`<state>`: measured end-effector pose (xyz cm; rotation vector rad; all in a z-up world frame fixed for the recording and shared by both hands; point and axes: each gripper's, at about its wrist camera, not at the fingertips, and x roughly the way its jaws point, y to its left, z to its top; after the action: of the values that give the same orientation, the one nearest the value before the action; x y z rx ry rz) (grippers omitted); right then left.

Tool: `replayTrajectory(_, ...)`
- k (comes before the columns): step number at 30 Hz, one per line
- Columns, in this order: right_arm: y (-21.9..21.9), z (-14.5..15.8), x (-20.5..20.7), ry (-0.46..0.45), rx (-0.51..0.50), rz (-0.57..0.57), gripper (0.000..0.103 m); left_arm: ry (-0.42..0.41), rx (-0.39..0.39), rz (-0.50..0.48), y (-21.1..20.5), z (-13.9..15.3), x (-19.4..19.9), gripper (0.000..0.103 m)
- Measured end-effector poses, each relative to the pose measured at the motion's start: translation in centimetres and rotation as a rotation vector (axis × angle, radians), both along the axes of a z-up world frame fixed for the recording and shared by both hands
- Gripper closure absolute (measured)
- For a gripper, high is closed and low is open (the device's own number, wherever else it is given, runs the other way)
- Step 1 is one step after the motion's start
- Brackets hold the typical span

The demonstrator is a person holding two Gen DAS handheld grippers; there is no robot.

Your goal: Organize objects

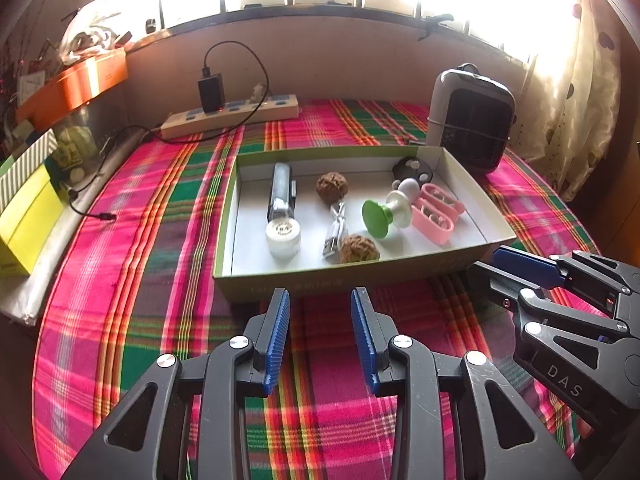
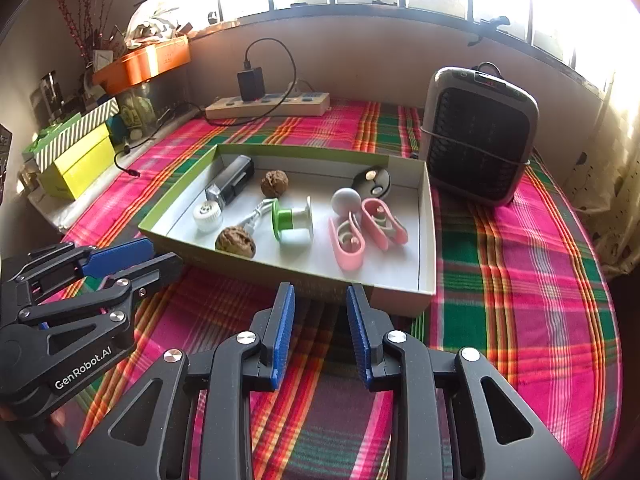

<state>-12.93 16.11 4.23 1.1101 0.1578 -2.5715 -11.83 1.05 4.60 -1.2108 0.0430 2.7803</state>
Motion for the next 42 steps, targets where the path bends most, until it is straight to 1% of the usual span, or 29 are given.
replayTrajectory(7, 0.0, -1.6, 0.9, -0.053, 0.038, -0.032, 0.075, -0.036, 0.009, 0.017, -0.3, -1.3, 1.1, 0.073)
replayTrajectory(10, 0.1, -2.1, 1.1, -0.073, 0.031, -0.041, 0.074, -0.049, 0.011, 0.029, -0.5, -1.8, 1.3, 0.073)
replayTrajectory(15, 0.2, -2.4, 1.6, -0.082, 0.037, -0.041, 0.074, -0.054, -0.008, 0.067, -1.0, -2.4, 1.7, 0.073)
replayTrajectory(21, 0.4, -2.9, 2.1, -0.091, 0.049, -0.055, 0.074, -0.068, -0.012, 0.080, -1.2, -3.0, 2.1, 0.073)
replayTrajectory(22, 0.4, -2.9, 2.2, -0.088, 0.053, -0.058, 0.070, -0.069, -0.014, 0.081, -1.1, -3.1, 2.2, 0.073)
replayTrajectory(23, 0.3, -2.9, 2.3, -0.090, 0.055, -0.058, 0.054, -0.062, -0.019, 0.085, -1.0, -3.1, 2.3, 0.072)
replayTrajectory(24, 0.3, -3.0, 2.4, -0.096, 0.058, -0.057, 0.042, -0.061, -0.021, 0.085, -1.0, -3.1, 2.4, 0.072)
replayTrajectory(32, 0.5, -3.1, 3.2, -0.088, 0.067, -0.075, 0.041, -0.061, -0.008, 0.096, -1.0, -3.1, 2.6, 0.071)
replayTrajectory(36, 0.8, -3.1, 3.6, -0.088, 0.070, -0.103, 0.041, -0.062, -0.007, 0.106, -1.0, -3.1, 2.9, 0.071)
replayTrajectory(42, 1.1, -3.1, 3.9, -0.081, 0.068, -0.129, 0.039, -0.061, -0.023, 0.115, -0.8, -3.1, 3.0, 0.071)
